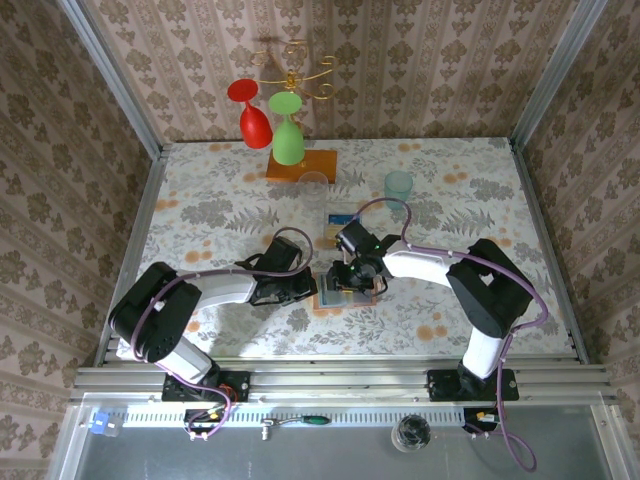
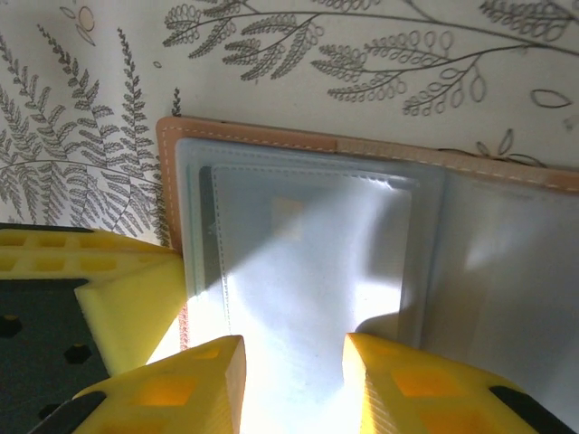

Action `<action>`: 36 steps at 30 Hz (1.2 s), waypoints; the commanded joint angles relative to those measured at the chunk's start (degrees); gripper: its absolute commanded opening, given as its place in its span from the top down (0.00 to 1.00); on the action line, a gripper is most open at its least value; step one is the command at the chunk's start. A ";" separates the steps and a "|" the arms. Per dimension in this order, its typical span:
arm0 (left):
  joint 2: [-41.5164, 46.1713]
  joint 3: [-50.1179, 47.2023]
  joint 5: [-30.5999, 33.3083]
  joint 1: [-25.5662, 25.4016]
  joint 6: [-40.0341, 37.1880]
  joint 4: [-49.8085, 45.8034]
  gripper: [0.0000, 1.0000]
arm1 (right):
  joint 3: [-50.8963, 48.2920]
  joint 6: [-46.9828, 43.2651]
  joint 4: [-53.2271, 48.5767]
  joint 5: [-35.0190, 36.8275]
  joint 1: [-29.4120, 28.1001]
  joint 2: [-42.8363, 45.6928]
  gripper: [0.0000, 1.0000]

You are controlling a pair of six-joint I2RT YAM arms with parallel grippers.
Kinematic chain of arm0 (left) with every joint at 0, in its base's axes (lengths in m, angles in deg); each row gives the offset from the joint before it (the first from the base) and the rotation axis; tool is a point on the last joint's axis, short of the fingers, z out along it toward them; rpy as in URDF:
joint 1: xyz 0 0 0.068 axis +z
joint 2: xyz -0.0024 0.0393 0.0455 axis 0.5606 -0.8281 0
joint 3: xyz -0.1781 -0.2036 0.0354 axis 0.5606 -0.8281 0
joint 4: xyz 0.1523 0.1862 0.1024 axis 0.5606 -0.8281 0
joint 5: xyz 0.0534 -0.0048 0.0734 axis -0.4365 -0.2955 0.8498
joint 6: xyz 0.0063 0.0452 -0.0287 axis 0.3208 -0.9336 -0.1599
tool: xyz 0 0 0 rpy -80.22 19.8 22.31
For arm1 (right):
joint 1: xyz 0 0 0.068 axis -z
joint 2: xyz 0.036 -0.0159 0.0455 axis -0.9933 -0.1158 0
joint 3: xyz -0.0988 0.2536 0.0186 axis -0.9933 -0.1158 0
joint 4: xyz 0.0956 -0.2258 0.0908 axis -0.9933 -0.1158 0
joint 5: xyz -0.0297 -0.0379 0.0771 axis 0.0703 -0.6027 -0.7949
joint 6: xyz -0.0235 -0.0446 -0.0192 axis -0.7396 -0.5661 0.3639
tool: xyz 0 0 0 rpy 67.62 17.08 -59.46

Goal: Take the credit cards out of the card holder

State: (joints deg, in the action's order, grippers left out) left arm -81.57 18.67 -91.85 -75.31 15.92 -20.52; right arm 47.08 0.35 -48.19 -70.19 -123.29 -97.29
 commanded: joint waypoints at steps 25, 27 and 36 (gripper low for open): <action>1.99 3.06 -2.10 0.24 2.50 0.43 0.88 | -5.18 -0.53 2.02 -0.37 2.24 3.22 0.66; 2.03 3.17 -2.34 0.15 3.12 1.04 0.87 | -5.54 -0.35 2.50 -0.68 2.31 3.43 0.66; -0.10 3.63 -4.37 -0.44 4.88 4.98 0.80 | -5.85 -0.39 2.99 -1.36 2.59 3.32 0.67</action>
State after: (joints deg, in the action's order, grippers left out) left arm -80.98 20.48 -94.69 -75.33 19.46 -17.90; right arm 42.38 0.31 -44.97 -70.87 -121.09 -94.90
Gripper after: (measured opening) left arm 0.201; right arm 0.334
